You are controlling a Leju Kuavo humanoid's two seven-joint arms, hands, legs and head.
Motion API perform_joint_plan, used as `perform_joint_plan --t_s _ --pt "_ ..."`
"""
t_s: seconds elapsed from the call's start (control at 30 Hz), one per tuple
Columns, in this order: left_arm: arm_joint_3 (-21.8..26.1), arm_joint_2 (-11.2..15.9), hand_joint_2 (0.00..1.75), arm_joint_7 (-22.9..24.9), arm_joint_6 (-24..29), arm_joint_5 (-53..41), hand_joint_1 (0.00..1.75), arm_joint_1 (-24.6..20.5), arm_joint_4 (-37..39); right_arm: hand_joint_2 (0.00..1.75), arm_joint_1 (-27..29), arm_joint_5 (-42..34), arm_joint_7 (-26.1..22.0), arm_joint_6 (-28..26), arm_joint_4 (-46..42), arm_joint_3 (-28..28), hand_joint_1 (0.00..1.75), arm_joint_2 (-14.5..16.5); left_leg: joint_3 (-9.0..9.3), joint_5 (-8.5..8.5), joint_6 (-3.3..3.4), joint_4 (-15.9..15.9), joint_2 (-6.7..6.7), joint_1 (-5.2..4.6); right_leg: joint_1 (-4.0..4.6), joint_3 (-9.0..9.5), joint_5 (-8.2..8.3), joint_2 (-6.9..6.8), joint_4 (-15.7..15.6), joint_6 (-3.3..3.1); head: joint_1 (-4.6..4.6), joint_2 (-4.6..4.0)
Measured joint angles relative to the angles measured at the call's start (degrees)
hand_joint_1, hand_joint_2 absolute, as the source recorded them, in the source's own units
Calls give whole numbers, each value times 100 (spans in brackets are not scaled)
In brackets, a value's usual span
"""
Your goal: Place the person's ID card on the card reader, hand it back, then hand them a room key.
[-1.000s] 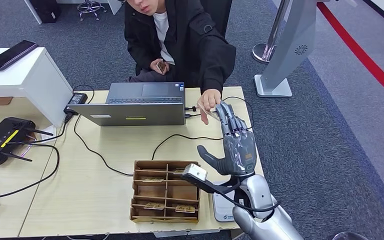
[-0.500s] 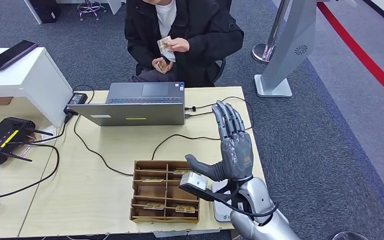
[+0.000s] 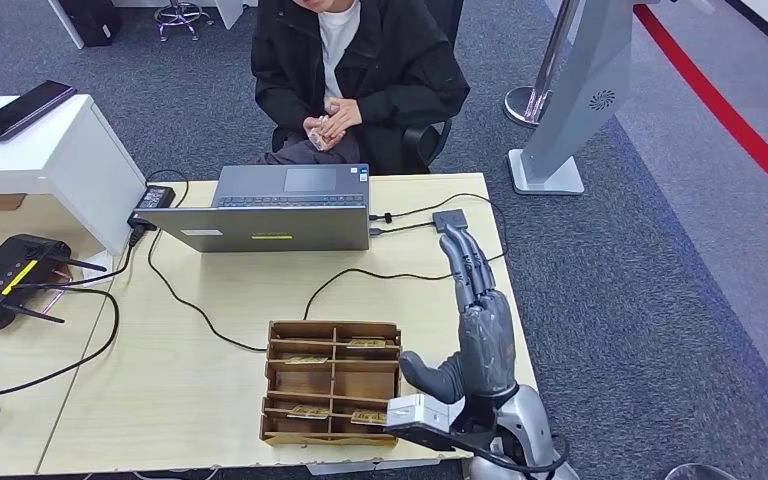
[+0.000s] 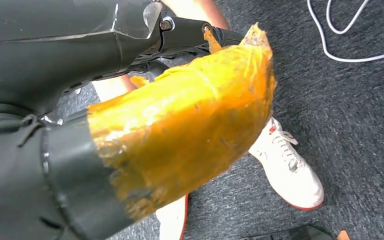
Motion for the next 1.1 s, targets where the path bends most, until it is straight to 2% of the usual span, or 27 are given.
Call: perform_joint_plan --t_s 0.3,0.8,0.93,1.1 --pt "103 2 0 -19 52 61 0 35 0 0 450 -671 -554 16 -395 37 0 -138 0 -1 -1 0 0 0 0 0 0 0 0 0 0 0" --pt "196 9 0 -18 76 121 0 36 0 0 855 -827 -781 22 -534 49 0 -220 0 -1 -1 0 0 0 0 0 0 0 0 0 0 0" --pt "201 9 0 -18 77 119 0 36 0 175 899 -837 -805 45 -535 61 0 -225 0 -1 -1 0 0 0 0 0 -1 0 0 0 0 0" --pt "201 9 0 -15 76 102 0 36 0 175 905 -787 -833 99 -533 91 0 -229 0 -1 -1 0 0 0 0 0 -1 0 0 0 0 0"
